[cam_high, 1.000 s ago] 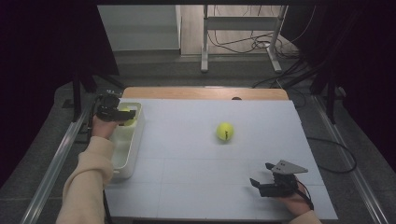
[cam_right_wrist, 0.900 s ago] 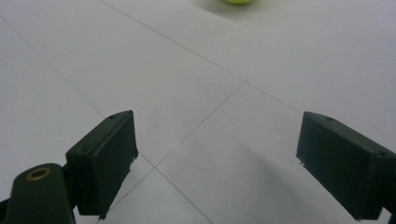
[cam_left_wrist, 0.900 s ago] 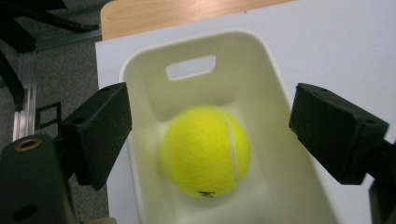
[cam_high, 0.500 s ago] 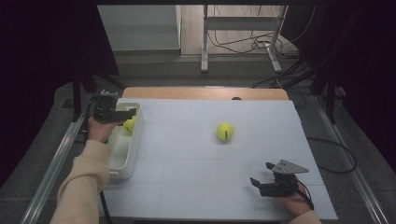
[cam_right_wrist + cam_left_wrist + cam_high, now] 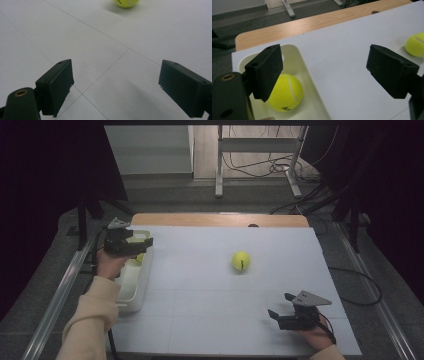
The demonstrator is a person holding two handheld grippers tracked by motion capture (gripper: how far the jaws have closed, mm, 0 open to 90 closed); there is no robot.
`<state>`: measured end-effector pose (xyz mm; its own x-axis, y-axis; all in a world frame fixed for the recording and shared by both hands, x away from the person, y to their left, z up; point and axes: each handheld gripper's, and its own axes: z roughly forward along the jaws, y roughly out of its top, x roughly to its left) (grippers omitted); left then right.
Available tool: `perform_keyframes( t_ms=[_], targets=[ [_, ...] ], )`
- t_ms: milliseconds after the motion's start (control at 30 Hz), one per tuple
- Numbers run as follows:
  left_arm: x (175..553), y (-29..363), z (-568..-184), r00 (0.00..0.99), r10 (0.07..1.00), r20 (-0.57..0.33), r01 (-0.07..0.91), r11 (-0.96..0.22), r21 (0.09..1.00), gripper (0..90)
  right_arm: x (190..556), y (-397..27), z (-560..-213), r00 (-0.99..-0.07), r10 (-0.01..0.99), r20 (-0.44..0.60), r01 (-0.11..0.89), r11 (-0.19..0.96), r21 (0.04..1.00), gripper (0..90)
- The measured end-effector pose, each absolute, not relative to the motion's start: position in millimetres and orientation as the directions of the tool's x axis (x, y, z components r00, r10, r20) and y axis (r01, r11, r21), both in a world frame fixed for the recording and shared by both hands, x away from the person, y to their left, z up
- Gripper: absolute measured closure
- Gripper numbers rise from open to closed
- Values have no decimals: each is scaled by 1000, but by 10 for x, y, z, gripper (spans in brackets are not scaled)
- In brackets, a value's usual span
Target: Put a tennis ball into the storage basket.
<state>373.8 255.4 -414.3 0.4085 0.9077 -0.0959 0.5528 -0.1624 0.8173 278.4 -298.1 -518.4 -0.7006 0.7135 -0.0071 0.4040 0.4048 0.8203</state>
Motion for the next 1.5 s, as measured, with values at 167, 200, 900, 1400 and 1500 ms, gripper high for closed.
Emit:
perform_keyframes(
  t_ms=[167,200,900,1400,1500],
  targets=[
    [3657,2494,-4088,430,895,-121,530,-142,836,146,2806,-3002,-5178,-700,714,14,409,385,827,130],
    [3630,2482,-4078,439,890,-125,523,-140,841,146,2813,-3005,-5176,-699,715,18,411,381,828,130],
    [3302,2230,-4108,543,828,-142,468,-158,869,148,2883,-2931,-5190,-709,705,7,403,397,824,132],
    [3280,2006,-4173,613,773,-162,444,-167,880,147,2860,-2928,-5183,-702,712,-7,403,406,820,132],
    [3299,1992,-4197,611,772,-174,452,-159,878,148,2860,-2929,-5182,-700,714,-11,405,409,818,132]
  ],
)
